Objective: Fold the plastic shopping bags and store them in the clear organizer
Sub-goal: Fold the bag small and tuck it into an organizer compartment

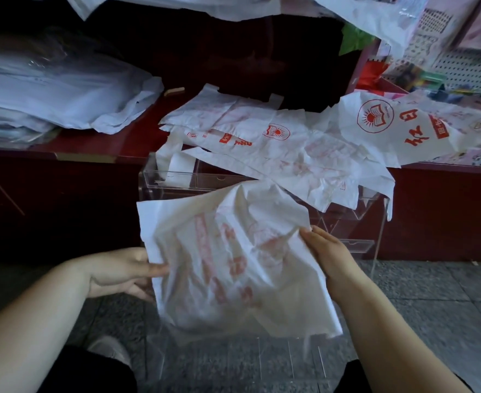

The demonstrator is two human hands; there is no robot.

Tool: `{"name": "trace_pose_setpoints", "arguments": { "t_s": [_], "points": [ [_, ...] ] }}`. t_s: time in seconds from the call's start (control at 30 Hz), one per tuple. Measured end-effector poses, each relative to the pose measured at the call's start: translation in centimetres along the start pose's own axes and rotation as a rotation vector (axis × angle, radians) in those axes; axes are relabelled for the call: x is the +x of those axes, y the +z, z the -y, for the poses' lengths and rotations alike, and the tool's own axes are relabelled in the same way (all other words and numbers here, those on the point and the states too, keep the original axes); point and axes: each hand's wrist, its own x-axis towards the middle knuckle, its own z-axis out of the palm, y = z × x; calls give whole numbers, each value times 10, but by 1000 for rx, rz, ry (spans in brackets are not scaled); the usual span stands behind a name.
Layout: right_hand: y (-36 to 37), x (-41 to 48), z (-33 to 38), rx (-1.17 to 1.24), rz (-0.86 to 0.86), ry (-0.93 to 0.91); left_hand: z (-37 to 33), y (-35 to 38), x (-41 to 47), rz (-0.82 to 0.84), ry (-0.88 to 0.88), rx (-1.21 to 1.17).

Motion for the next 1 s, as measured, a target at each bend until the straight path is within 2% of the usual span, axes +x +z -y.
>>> {"name": "trace_pose_setpoints", "arguments": {
  "t_s": [0.1,0.27,0.43,0.57,0.77,0.87,0.93,1.0],
  "points": [
    [-4,-5,5,42,4,-18,4,4,-2,-11,39,61],
    [-10,-16,4,-36,24,-67,-6,12,-10,-362,254,-153],
    [-18,-30,7,-135,-2,-101,-9,14,-19,-546,372,-165],
    [-23,-34,6,-95,-47,-100,-12,13,-24,-543,434,-196],
    [-28,-38,3,48,0,-87,-8,10,-25,-456,455,-272],
    [-27,-38,2,110,54,-77,-14,2,-26,-414,407,-342],
    [-27,-38,1,123,84,-102,-23,-3,-26,-383,335,-258],
    [-25,-41,4,127,129,-149,-22,-6,-27,-414,360,-165]
  ]
}}
